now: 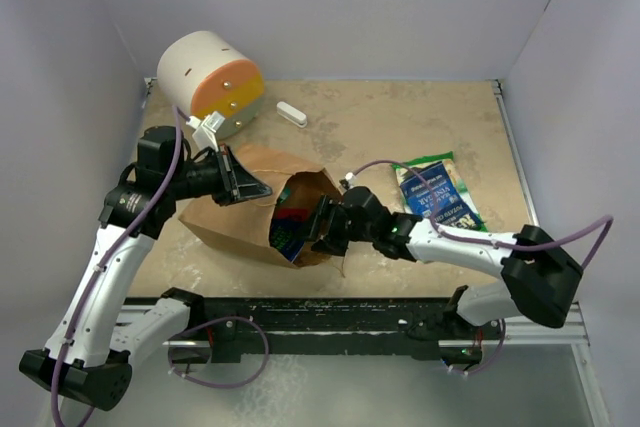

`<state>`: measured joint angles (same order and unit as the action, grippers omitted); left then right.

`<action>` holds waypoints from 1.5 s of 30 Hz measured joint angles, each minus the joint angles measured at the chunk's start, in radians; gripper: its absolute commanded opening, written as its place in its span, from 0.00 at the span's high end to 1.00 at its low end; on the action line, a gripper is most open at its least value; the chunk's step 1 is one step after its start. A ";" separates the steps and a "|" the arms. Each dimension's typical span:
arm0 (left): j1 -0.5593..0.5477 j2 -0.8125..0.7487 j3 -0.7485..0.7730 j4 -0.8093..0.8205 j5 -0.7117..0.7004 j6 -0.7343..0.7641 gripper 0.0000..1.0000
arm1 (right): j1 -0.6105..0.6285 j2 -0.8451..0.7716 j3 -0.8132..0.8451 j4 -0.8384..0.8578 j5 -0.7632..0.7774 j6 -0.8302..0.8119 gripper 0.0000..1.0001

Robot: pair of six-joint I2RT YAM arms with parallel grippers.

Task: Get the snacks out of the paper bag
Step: Take out the snack from the paper bag.

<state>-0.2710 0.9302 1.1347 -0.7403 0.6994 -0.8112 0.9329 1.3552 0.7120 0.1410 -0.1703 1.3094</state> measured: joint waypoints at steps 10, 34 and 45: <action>0.000 0.000 0.000 -0.012 0.002 0.007 1.00 | 0.080 0.112 -0.006 0.145 0.082 0.114 0.39; 0.000 -0.046 0.000 -0.038 -0.013 0.011 1.00 | 0.097 0.133 0.127 -0.036 0.135 0.048 1.00; 0.000 -0.044 0.000 -0.031 -0.039 0.011 1.00 | 0.093 0.008 0.196 -0.190 0.163 -0.096 1.00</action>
<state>-0.2710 0.8864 1.1351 -0.7712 0.6601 -0.8005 1.0264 1.3636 0.9085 -0.0494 -0.0071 1.2133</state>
